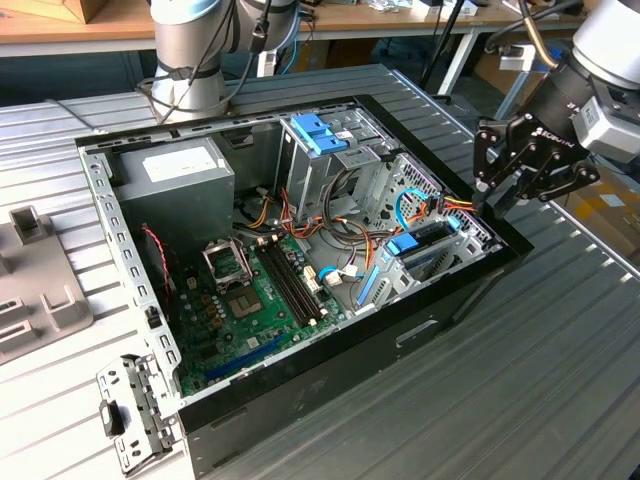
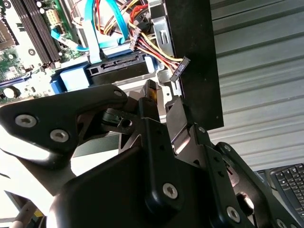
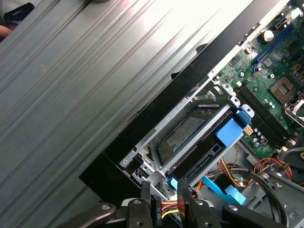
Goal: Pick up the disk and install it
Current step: 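Insert the first disk wire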
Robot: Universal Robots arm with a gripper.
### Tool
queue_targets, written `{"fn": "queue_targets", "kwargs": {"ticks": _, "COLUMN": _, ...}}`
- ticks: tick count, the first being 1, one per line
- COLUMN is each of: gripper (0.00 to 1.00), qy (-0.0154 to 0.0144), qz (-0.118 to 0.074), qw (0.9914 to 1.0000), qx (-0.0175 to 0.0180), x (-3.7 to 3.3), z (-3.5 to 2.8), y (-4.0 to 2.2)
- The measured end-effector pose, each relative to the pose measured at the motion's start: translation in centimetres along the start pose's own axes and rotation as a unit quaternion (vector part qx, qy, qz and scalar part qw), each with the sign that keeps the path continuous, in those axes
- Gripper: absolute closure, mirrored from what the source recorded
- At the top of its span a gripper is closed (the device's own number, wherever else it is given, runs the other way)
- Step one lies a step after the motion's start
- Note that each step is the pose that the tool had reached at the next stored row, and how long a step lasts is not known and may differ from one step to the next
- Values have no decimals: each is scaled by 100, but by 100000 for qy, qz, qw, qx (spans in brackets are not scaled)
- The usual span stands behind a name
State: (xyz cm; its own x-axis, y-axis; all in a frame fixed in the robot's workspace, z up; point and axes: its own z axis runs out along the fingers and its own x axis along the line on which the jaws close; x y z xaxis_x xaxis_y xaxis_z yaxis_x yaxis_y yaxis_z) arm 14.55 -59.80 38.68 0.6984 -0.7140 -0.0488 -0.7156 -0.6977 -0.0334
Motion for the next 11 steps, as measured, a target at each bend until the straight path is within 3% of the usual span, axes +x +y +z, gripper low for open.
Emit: {"fn": "queue_targets", "kwargs": {"ticks": 11, "gripper": 64, "qy": -6, "qz": 2, "qw": 100000, "qx": -2, "x": 38, "z": 45, "y": -59}}
